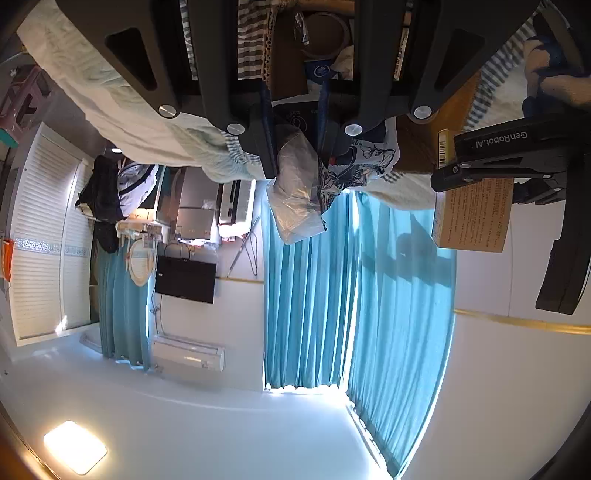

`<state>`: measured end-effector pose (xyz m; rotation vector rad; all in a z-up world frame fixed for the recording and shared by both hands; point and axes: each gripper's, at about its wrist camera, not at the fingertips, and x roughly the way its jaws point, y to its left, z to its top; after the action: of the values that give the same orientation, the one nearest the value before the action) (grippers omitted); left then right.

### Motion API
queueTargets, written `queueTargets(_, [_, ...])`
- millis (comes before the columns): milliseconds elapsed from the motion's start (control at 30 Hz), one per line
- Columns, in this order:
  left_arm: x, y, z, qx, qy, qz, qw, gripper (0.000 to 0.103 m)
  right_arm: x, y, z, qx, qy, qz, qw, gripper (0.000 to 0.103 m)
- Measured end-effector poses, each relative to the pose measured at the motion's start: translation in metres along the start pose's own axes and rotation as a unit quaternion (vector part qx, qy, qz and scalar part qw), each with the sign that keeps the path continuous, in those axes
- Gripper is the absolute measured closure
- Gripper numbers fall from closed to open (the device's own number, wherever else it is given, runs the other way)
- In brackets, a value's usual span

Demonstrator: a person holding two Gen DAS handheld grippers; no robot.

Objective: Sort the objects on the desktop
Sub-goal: 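Carry the tan box with the left gripper while the right carries the foil bag over the box, then open both grippers to drop the tan box and foil bag into the box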

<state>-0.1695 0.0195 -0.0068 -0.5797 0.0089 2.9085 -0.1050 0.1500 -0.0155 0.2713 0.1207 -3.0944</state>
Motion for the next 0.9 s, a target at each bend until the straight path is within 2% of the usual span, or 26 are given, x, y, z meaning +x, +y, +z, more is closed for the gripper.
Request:
queueTargets(267, [0.058, 0.002, -0.023, 0.003, 0.044, 0.001, 0.9990, 0.023, 0.052, -0.009, -0.030, 0.003, 0.038, 0.003, 0.999, 0.085])
queueTargets(300, [0.065, 0.002, -0.025, 0.003, 0.053, -0.004, 0.9986, 0.023, 0.055, -0.009, -0.034, 0.003, 0.042, 0.005, 0.999, 0.085])
queueTargets(367, [0.081, 0.000, -0.027, 0.010, 0.076, -0.038, 0.9964, 0.022, 0.064, -0.011, -0.040, 0.008, 0.052, 0.004, 0.999, 0.085])
queueTargets(433, [0.094, -0.005, -0.028, 0.031, 0.102, -0.027, 0.9940, 0.021, 0.069, -0.013, -0.042, 0.010, 0.064, 0.006, 0.998, 0.081])
queueTargets(467, [0.096, -0.006, -0.027, 0.037, 0.107, -0.012, 0.9935, 0.020, 0.070, -0.012, -0.041, 0.008, 0.068, 0.001, 0.998, 0.073])
queueTargets(500, [0.094, -0.005, -0.026, 0.036, 0.107, -0.005, 0.9936, 0.020, 0.068, -0.012, -0.038, 0.007, 0.068, -0.001, 0.998, 0.063])
queueTargets(533, [0.086, -0.001, -0.022, 0.027, 0.100, -0.006, 0.9946, 0.020, 0.063, -0.012, -0.034, 0.008, 0.063, -0.002, 0.998, 0.062])
queueTargets(633, [0.065, 0.003, -0.014, 0.012, 0.079, 0.001, 0.9968, 0.007, 0.047, -0.014, -0.019, 0.003, 0.050, -0.017, 0.999, 0.058])
queueTargets(700, [0.051, 0.007, -0.005, 0.004, 0.068, 0.001, 0.9977, 0.006, 0.033, -0.015, -0.008, 0.007, 0.041, -0.014, 0.999, 0.052])
queueTargets(900, [0.011, 0.020, 0.022, -0.010, 0.044, 0.003, 0.9990, 0.005, -0.003, -0.017, 0.021, 0.012, 0.022, -0.011, 1.000, 0.051])
